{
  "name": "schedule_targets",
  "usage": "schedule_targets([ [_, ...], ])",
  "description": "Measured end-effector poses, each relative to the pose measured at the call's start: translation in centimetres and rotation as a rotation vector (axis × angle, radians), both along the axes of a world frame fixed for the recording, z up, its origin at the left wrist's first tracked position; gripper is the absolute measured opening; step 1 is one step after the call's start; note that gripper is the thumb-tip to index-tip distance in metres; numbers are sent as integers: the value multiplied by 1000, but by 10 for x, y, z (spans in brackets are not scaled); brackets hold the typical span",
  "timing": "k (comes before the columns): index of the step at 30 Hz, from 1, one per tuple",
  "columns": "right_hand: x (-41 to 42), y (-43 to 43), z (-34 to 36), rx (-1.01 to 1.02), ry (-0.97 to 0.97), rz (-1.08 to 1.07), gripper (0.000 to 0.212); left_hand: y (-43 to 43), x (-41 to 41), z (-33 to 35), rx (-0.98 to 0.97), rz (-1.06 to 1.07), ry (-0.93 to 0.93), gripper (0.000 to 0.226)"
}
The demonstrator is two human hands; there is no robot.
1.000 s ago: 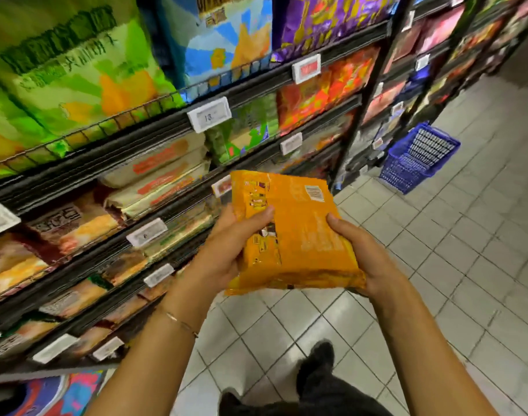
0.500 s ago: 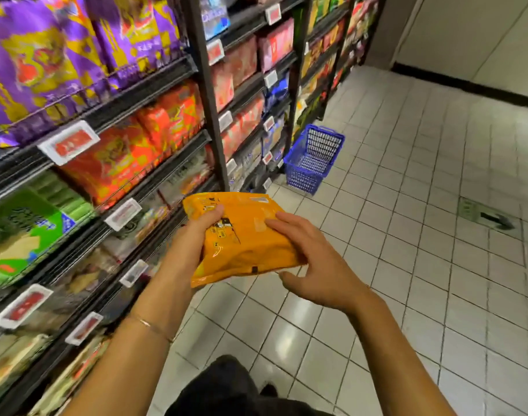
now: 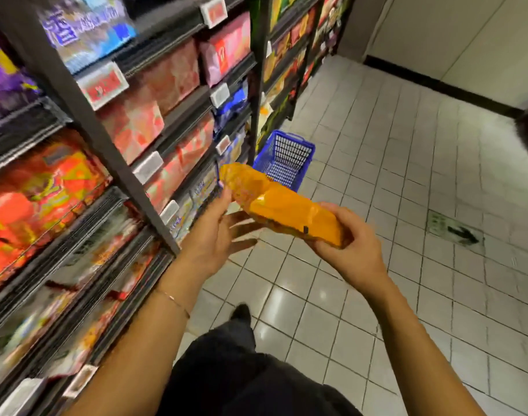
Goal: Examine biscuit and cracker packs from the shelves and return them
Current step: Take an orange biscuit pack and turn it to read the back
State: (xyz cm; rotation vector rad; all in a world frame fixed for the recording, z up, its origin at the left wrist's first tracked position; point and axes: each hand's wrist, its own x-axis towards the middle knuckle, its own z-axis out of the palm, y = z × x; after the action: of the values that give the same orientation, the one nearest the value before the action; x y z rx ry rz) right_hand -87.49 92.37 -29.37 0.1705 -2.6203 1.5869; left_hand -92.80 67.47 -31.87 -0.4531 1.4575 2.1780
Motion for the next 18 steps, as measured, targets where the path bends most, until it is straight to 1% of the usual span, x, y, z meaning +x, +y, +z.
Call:
schedule_targets([
  [2,-43,18,5,-68,-21,-29,58,14,-51,-15,10,16,-16,45],
  [3,-62,27,8,-96,-30,-24,59,22,-74,-21,14,32,-35,42],
  [6,-114,58,8,-190,-86,-19,60,50,-132,-37,33,12,-51,42],
  [9,-170,100,-10,-280,-135,-14,64,86,-185,-50,147,6,-47,54],
  [11,-211,126,-25,-324,-188,26,61,112,-221,-59,187,4,-28,48],
  [13,-259,156,-43,-367,-250,64,57,141,-257,-64,166,33,-18,51],
  [14,-284,172,-51,-383,-281,83,55,155,-274,-67,143,60,-12,55],
  [15,-311,188,-58,-394,-310,113,54,169,-290,-68,118,92,-2,65],
  [17,-366,218,-69,-412,-362,194,54,196,-323,-71,96,154,28,95],
  [18,-391,233,-73,-420,-396,233,56,207,-338,-73,90,177,39,107],
])
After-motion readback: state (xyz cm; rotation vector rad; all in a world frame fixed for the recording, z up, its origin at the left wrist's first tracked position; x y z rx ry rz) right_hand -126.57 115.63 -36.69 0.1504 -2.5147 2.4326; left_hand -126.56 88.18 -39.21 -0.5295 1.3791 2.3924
